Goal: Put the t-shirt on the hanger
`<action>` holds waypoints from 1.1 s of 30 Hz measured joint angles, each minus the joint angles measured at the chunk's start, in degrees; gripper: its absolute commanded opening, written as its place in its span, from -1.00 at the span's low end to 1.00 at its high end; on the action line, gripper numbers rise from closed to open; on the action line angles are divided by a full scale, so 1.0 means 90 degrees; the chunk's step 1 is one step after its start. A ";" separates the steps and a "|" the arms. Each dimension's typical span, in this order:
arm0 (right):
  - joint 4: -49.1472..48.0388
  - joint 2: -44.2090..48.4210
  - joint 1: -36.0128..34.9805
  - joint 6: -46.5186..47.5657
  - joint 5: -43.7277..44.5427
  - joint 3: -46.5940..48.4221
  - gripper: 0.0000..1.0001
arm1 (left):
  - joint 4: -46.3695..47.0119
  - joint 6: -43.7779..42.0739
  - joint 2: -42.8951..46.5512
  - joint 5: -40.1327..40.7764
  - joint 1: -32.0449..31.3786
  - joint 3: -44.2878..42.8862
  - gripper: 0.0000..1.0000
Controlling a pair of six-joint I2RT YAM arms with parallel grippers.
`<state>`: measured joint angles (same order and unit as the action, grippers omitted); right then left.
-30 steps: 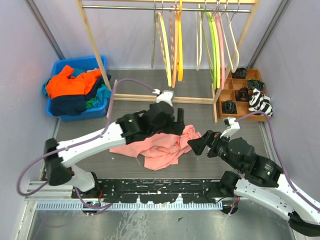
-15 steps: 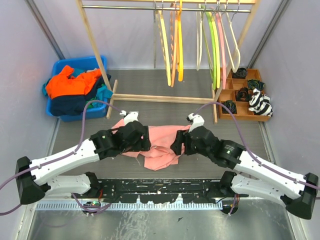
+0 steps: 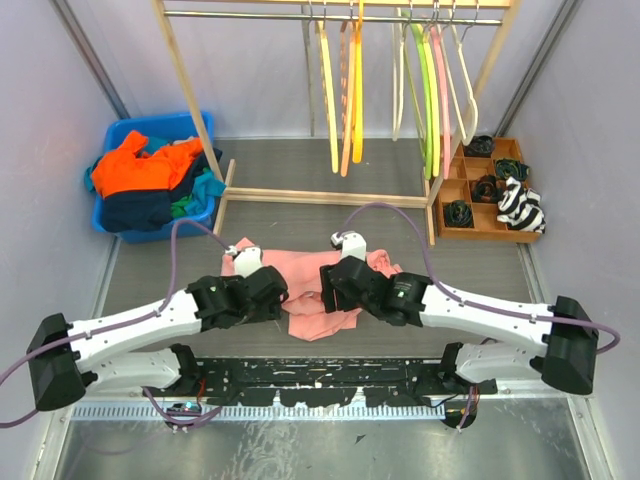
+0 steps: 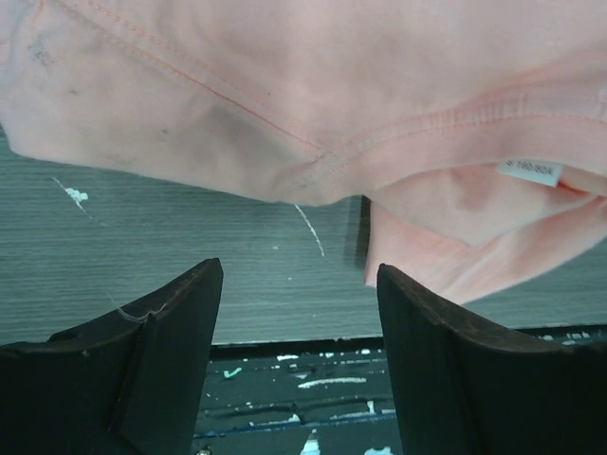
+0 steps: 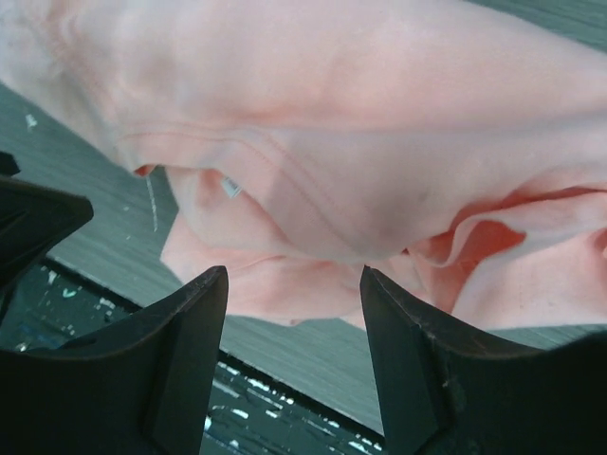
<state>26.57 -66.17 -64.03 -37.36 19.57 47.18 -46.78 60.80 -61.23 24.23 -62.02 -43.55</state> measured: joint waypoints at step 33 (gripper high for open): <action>0.0393 -0.1248 0.0000 0.0197 0.1243 0.0474 -0.47 | -0.0231 0.0250 -0.1581 0.1134 -0.0061 -0.0719 -0.48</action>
<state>30.11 -77.41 -64.03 -35.59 30.76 51.44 -48.86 63.05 -75.46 34.44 -62.57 -50.02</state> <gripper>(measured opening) 0.360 0.263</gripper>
